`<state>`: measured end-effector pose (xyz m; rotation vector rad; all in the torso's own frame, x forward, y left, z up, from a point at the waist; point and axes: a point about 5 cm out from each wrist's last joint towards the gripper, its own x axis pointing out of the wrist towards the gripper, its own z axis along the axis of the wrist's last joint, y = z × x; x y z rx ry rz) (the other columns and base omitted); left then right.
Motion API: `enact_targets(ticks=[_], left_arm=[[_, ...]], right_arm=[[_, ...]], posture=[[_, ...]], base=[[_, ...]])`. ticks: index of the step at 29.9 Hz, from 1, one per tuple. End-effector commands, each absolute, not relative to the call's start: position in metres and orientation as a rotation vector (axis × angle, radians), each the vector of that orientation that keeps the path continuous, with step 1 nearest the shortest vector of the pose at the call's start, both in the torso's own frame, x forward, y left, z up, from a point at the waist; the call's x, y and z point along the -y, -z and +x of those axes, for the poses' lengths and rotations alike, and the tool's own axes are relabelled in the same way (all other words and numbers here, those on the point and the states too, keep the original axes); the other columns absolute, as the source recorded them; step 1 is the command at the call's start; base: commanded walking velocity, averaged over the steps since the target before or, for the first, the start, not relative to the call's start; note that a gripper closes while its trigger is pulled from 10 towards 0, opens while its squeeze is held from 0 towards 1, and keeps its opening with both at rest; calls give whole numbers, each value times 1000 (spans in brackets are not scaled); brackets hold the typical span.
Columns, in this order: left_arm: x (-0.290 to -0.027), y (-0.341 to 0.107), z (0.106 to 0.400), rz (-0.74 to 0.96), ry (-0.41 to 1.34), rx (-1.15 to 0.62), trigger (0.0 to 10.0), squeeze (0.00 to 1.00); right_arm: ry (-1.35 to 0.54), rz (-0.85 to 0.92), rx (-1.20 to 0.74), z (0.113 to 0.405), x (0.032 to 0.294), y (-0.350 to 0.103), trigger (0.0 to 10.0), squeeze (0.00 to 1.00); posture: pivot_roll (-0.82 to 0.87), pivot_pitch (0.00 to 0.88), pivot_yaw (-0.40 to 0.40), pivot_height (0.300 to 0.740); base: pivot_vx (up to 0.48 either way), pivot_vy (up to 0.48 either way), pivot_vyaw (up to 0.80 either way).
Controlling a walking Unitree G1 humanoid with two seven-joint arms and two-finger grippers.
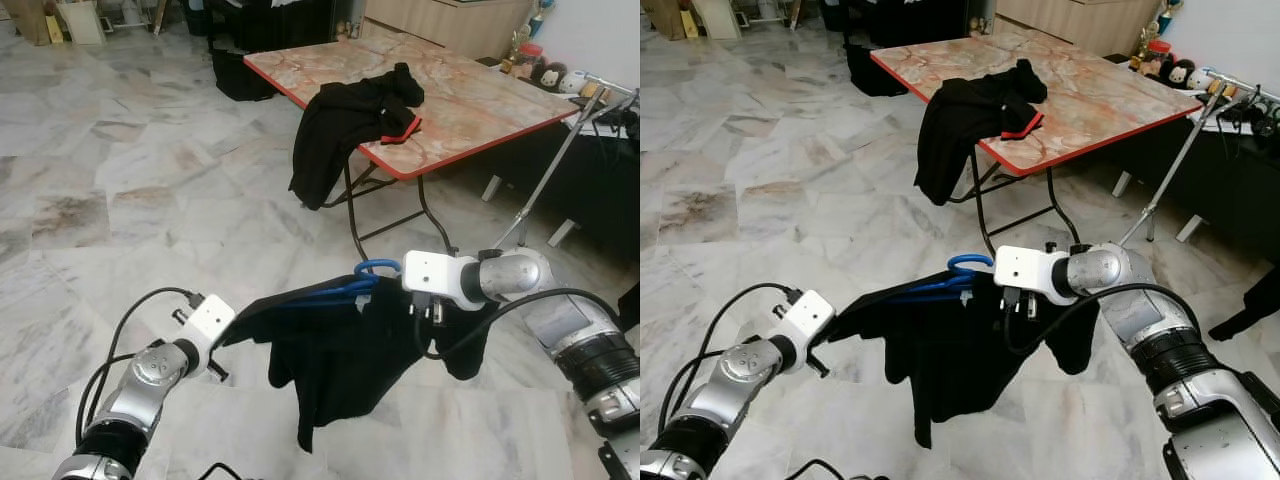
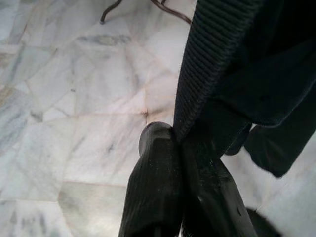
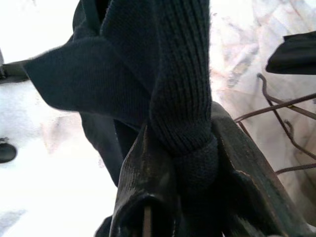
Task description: Hang hanger
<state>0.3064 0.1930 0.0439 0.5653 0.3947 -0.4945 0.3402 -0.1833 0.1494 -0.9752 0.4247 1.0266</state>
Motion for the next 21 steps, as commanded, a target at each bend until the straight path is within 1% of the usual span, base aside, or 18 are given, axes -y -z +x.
enact_targets(ticks=[1, 4, 9, 10, 13, 18, 21], left_arm=[[-200, -42, 306, 598, 476, -416, 0, 0], [-200, -46, 308, 573, 462, -395, 0, 0], [-205, -53, 313, 540, 422, -369, 0, 0], [-208, -60, 317, 521, 383, -345, 0, 0], [-209, -67, 322, 497, 354, -316, 0, 0], [-204, -79, 327, 417, 369, -275, 0, 0], [-197, -85, 327, 356, 421, -263, 0, 0]], right_arm=[[-963, -992, -398, 344, 196, -166, 10000, 0], [-931, -1083, -454, 344, 204, -161, 10000, 0], [-946, -1117, -489, 342, 207, -157, 10000, 0], [-960, -1143, -515, 340, 208, -154, 10000, 0], [-948, -1187, -543, 339, 210, -150, 10000, 0], [-896, -1241, -593, 342, 216, -143, 10000, 0], [-844, -1246, -593, 346, 214, -140, 10000, 0]], posture=[[-9, 0, -71, 740], [-9, 0, -71, 740], [-6, 0, -73, 740], [-2, 0, -74, 740], [1, 0, -75, 740], [2, 0, -77, 740], [4, 0, -79, 740]], base=[[0, 0, 0], [0, 0, 0], [0, 0, 0], [0, 0, 0], [0, 0, 0], [0, 0, 0], [0, 0, 0]])
